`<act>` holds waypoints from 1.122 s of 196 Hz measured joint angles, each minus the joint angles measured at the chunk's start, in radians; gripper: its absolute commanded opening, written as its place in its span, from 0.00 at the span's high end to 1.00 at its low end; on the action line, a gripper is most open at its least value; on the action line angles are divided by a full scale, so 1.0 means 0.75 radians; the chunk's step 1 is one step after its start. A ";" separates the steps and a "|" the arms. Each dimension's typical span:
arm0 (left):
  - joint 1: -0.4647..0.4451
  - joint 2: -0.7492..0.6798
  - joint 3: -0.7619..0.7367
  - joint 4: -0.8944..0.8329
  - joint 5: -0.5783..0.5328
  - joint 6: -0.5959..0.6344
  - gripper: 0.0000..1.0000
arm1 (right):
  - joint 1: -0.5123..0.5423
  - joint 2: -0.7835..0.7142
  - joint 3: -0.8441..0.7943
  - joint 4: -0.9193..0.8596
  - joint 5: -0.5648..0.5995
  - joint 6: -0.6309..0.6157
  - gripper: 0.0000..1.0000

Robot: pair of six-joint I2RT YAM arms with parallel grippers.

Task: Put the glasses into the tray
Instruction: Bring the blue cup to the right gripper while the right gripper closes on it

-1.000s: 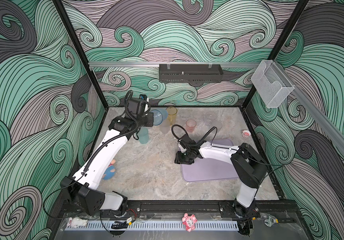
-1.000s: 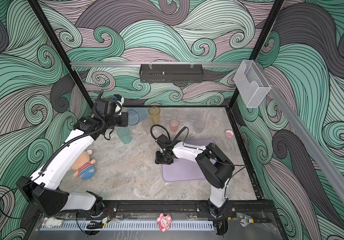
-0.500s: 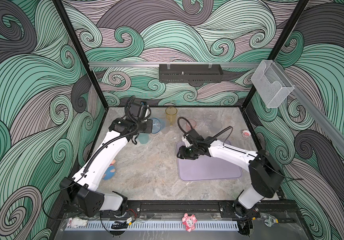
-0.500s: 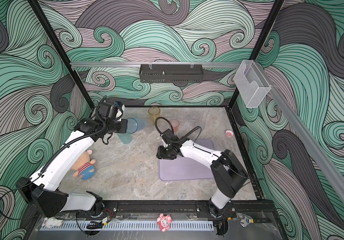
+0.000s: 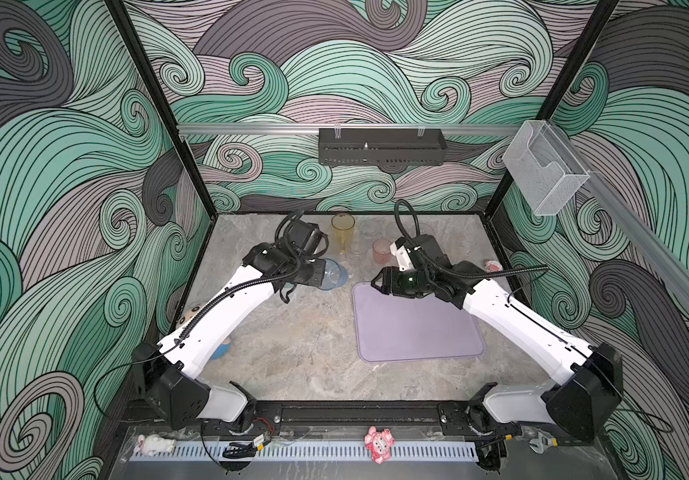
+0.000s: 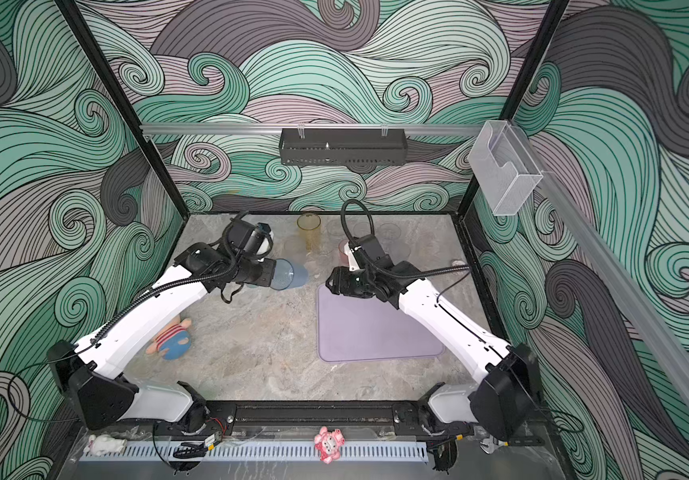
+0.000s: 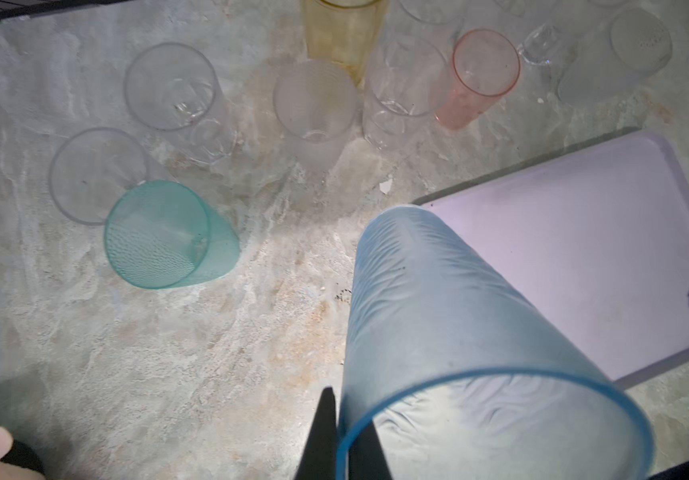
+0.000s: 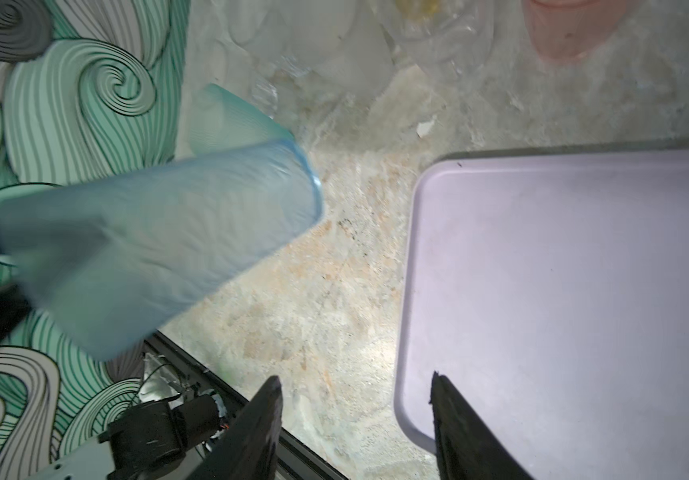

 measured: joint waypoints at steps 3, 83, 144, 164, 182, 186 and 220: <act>-0.005 0.009 0.000 0.000 0.001 -0.004 1.00 | 0.005 -0.001 0.016 0.001 -0.001 -0.001 0.39; -0.063 0.170 0.021 -0.029 0.010 -0.105 1.00 | 0.182 0.094 0.166 0.033 -0.007 0.026 0.39; -0.081 0.169 0.035 -0.020 0.030 -0.148 1.00 | 0.202 0.242 0.166 0.068 0.040 0.050 0.42; -0.081 0.169 0.038 -0.020 0.027 -0.156 1.00 | 0.202 0.272 0.166 0.064 0.084 0.048 0.44; -0.081 0.169 0.048 -0.018 0.018 -0.171 1.00 | 0.202 0.292 0.166 0.055 0.125 0.050 0.47; -0.081 0.169 0.051 -0.018 0.016 -0.173 1.00 | 0.202 0.297 0.167 0.051 0.134 0.049 0.48; -0.109 0.170 0.069 -0.007 -0.014 -0.194 1.00 | 0.206 0.310 0.180 0.044 0.198 0.047 0.59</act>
